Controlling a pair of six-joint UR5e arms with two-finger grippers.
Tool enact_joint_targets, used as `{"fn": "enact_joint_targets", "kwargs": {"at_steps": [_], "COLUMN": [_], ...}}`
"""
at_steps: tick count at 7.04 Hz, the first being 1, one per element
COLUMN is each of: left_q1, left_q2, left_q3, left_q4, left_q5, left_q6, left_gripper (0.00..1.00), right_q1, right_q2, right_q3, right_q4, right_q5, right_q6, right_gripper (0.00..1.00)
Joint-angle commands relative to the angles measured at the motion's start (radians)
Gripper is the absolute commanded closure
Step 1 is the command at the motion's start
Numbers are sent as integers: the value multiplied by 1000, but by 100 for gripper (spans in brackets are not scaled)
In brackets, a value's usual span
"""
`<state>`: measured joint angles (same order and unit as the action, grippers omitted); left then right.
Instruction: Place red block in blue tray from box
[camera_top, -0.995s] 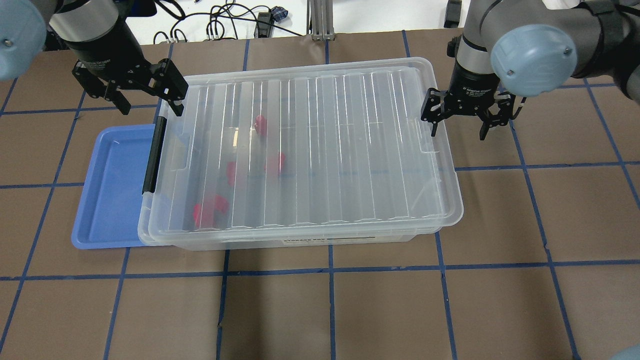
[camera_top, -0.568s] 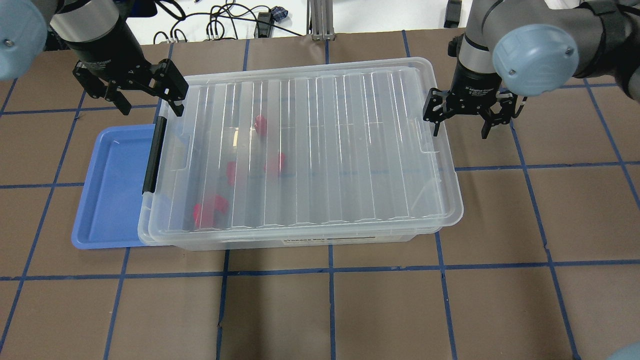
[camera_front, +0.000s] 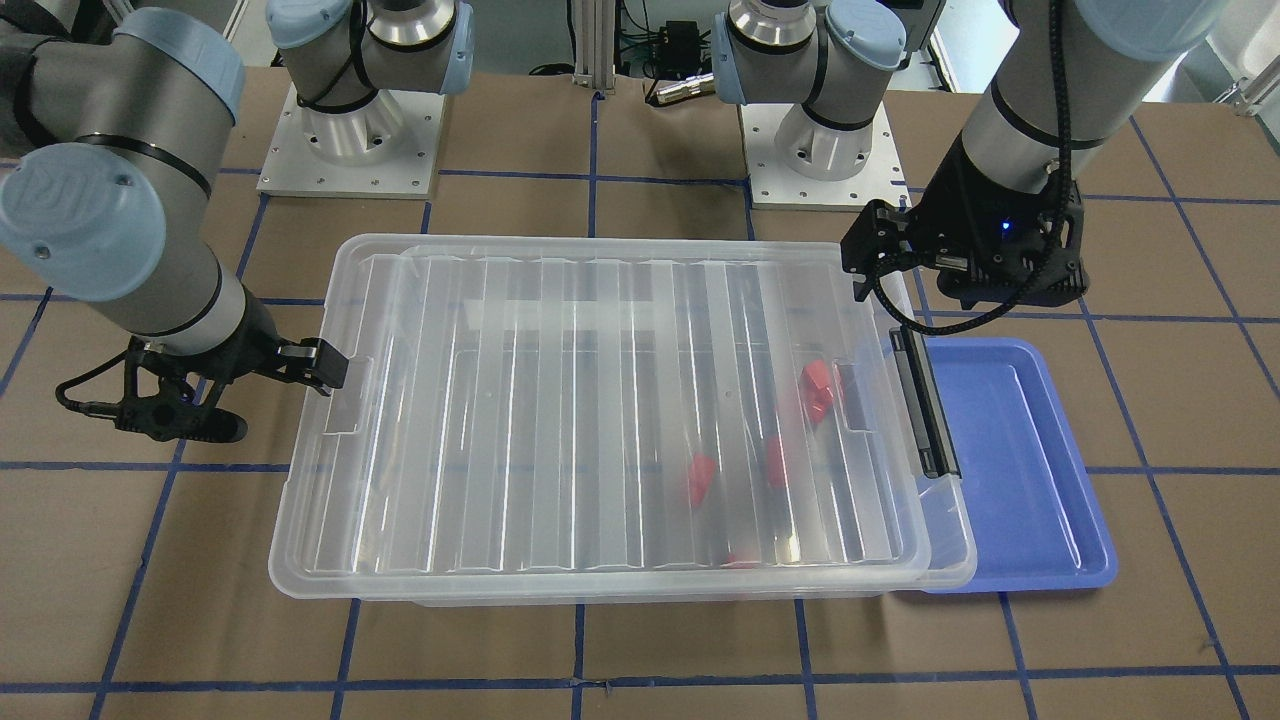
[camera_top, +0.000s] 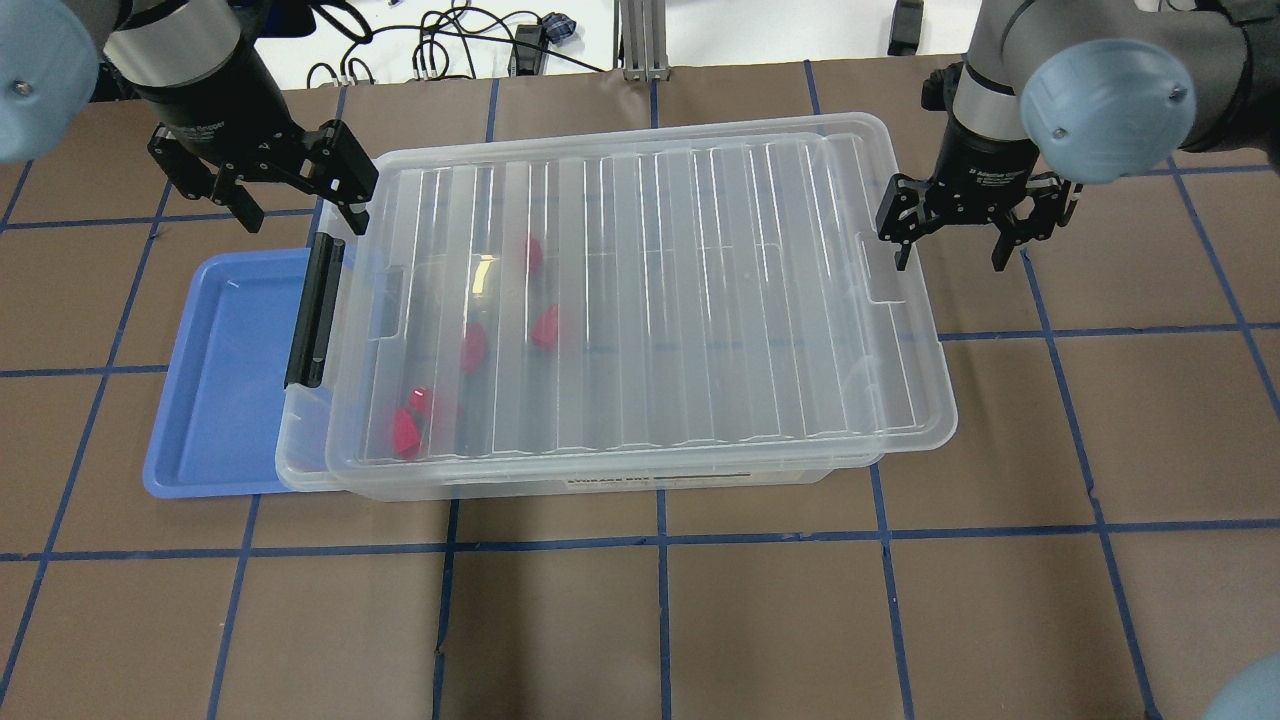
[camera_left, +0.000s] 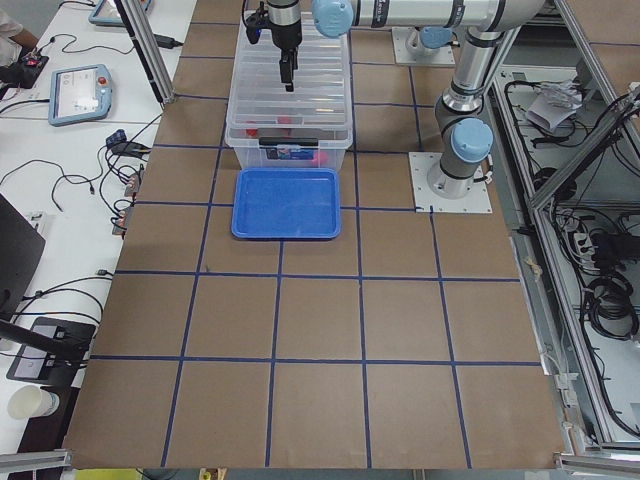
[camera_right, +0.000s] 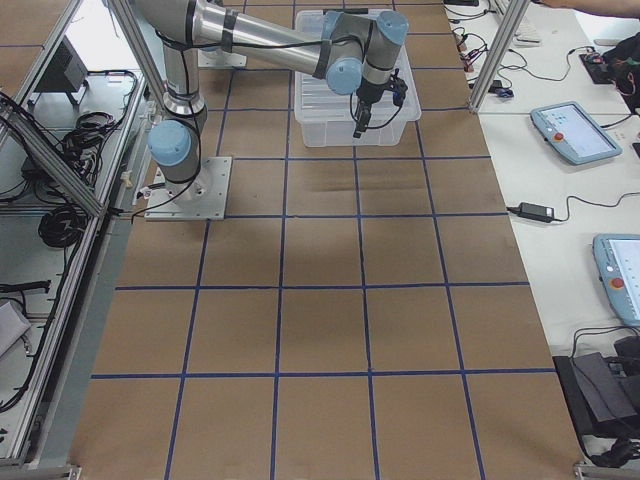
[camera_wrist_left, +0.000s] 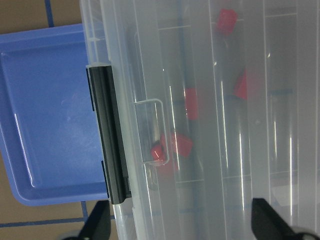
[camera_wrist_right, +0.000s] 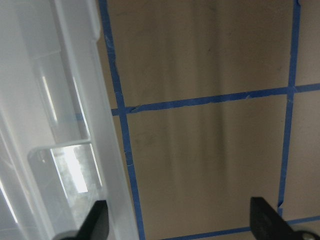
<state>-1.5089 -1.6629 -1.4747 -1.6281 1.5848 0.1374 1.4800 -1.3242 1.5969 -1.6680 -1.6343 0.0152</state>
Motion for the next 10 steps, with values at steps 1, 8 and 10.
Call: {"fn": "enact_joint_targets", "kwargs": {"at_steps": [1,8,10], "left_q1": [-7,-51,-53], "left_q2": [-9,-74,-92], "left_q3": [-18,-197,-237], "left_q4": [60,322,350], "left_q5": [-3,-14,-15], "left_q6": [5,-18,-27], "left_gripper": [0,0,0], "right_q1": [-82,-263,-279], "right_q2": [-1,-1,0], "right_q3": [0,0,0], "right_q4": [11,-4,-6], "right_q5": [-1,-12,-39], "right_q6": [-117,-430,-465], "right_gripper": [0,0,0]}}
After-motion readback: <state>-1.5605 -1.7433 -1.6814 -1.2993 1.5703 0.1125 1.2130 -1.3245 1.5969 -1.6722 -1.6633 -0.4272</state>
